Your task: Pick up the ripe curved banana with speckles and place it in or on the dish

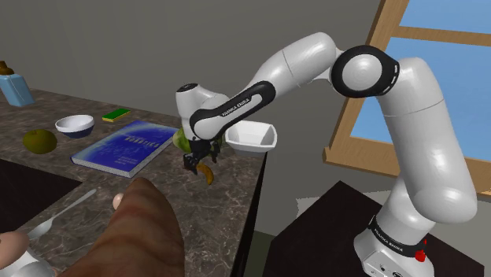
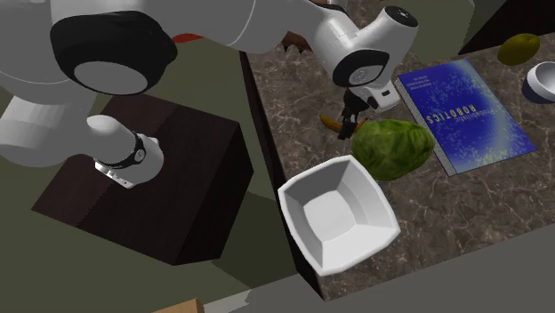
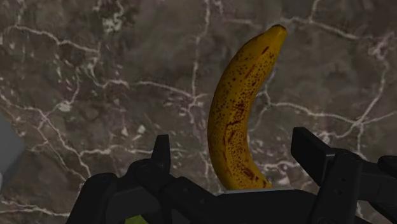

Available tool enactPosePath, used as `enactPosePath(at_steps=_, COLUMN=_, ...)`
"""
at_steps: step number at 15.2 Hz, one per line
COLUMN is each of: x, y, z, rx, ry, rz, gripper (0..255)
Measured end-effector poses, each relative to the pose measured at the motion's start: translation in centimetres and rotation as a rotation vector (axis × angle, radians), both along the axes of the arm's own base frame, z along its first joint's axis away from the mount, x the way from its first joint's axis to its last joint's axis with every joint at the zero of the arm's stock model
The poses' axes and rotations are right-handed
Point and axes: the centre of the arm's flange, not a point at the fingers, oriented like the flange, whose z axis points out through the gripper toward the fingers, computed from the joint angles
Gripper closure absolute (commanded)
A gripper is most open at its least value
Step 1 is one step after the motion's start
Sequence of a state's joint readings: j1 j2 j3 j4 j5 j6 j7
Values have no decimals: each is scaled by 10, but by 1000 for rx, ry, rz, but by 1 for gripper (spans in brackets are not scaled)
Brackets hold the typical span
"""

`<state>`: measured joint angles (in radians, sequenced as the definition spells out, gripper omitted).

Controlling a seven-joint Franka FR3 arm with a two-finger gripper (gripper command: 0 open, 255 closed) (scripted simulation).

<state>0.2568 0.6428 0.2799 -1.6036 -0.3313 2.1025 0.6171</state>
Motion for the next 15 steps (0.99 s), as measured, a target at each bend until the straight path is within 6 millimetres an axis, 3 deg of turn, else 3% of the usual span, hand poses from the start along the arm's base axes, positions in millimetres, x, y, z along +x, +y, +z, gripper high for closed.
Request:
enactPosePath(at_steps=2, x=0, y=-2, z=-10, rx=0, ry=0, rz=0, gripper=0)
enactPosePath(at_steps=8, x=0, y=-2, z=-14, rx=0, ry=0, rz=0, gripper=0)
enactPosePath(at_steps=9, x=0, y=-2, z=-14, rx=0, ry=0, rz=0, gripper=255)
enactPosePath(at_steps=15, x=-1, y=2, z=-11, rx=5, ry=-4, rz=4, gripper=255)
